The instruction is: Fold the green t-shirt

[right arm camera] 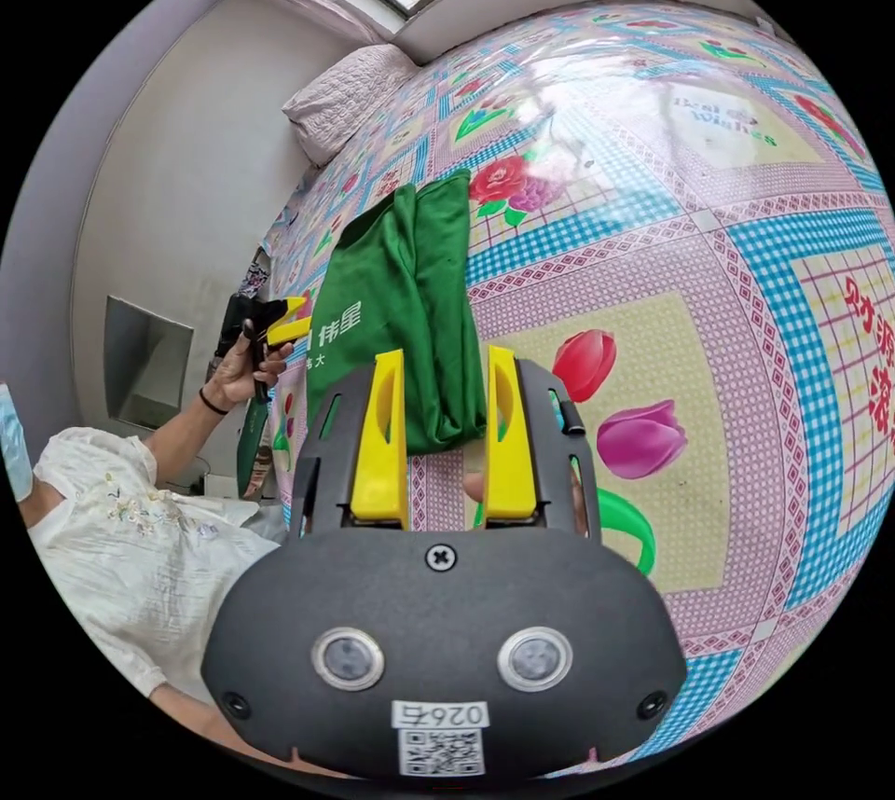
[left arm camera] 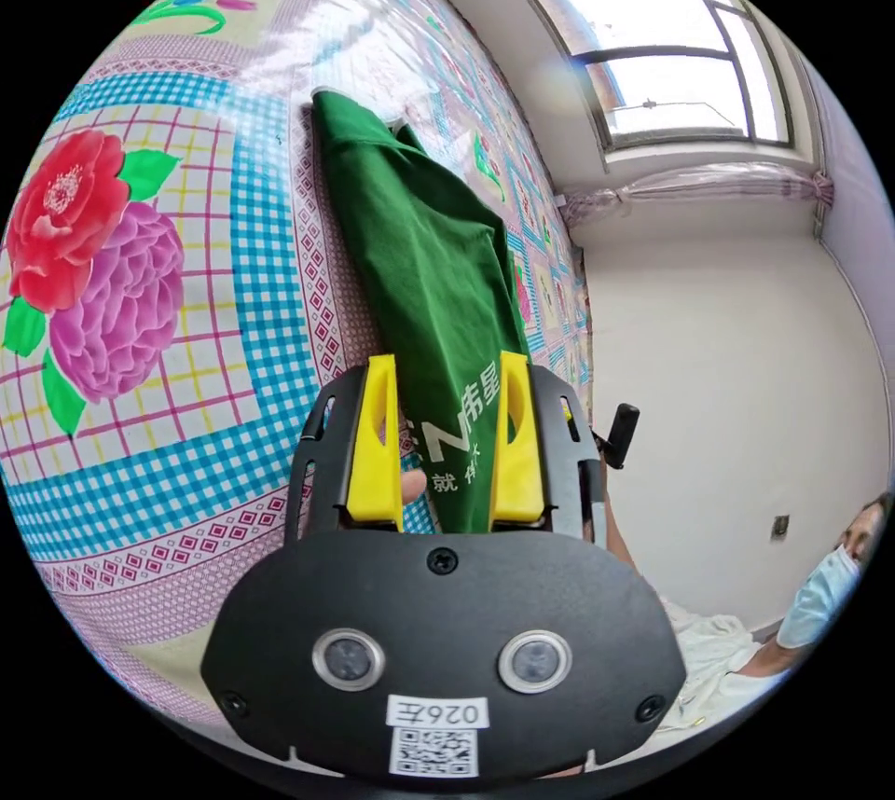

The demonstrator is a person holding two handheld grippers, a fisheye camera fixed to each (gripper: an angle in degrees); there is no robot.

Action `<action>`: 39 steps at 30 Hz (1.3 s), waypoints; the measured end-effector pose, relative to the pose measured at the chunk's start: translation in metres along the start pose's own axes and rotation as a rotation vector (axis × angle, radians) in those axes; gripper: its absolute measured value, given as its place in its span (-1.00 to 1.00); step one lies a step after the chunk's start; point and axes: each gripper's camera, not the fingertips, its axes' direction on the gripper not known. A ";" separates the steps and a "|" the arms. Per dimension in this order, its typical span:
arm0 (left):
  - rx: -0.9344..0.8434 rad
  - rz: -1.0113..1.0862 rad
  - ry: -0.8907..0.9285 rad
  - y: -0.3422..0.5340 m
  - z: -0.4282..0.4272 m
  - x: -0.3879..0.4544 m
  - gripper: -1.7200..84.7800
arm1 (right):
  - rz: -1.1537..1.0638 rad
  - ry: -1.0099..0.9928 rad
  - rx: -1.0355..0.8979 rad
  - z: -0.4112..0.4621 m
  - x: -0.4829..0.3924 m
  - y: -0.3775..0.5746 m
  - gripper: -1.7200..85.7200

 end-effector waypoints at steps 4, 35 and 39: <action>-0.012 -0.063 0.050 -0.029 0.014 -0.015 -0.66 | -0.005 -0.089 -0.088 -0.001 0.022 -0.027 -0.77; -0.670 0.237 0.101 -0.016 0.288 0.112 -0.89 | 0.539 0.083 0.292 -0.166 -0.007 0.287 -0.99; -0.790 0.344 0.088 0.020 0.345 0.157 -0.89 | 0.664 0.125 0.392 -0.179 -0.027 0.365 -0.99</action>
